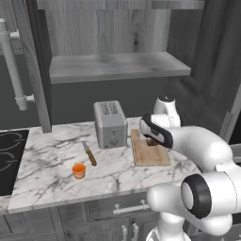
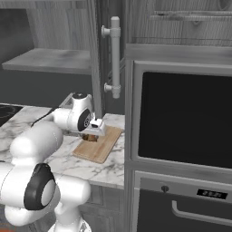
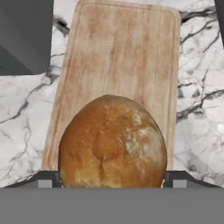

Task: Pick the bread, place it on the cutting board, pick the jam, place it on the counter, and close the cabinet.

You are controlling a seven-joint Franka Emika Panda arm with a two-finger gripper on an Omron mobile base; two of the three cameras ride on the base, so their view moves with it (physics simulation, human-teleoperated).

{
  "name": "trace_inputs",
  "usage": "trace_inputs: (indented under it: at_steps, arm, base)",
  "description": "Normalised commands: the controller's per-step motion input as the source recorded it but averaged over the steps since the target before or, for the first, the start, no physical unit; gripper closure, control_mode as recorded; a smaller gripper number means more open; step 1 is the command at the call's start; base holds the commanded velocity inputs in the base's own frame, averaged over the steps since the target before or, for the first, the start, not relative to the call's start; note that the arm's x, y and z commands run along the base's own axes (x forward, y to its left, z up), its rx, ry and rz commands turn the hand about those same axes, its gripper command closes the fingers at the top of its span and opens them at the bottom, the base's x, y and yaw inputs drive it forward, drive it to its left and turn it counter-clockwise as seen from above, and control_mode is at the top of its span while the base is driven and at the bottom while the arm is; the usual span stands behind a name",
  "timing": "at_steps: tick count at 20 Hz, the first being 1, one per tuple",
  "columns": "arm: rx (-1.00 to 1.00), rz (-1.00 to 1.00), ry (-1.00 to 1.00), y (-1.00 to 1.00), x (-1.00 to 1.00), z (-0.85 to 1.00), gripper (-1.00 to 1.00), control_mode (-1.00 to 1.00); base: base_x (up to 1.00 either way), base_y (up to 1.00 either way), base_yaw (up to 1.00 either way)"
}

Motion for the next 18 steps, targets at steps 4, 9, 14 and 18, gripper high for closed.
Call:
trace_inputs:
  at_steps: [4, 9, 14, 18]
  arm:
    - [0.0, 0.0, 0.0, -0.03, 0.17, -0.24, 1.0, -1.0]
    - [0.0, 0.0, 0.0, 0.0, 0.21, -0.3, 1.0, -1.0]
    - [0.0, 0.0, 0.0, 0.0, 0.14, -0.29, 1.0, -1.0]
    - [0.0, 0.0, 0.0, 0.0, 0.13, -0.3, 1.0, -1.0]
  base:
    - [0.0, 0.0, 0.0]
    - [0.0, 0.0, 0.0]
    - [0.0, 0.0, 0.0]
    - [0.0, 0.0, 0.0]
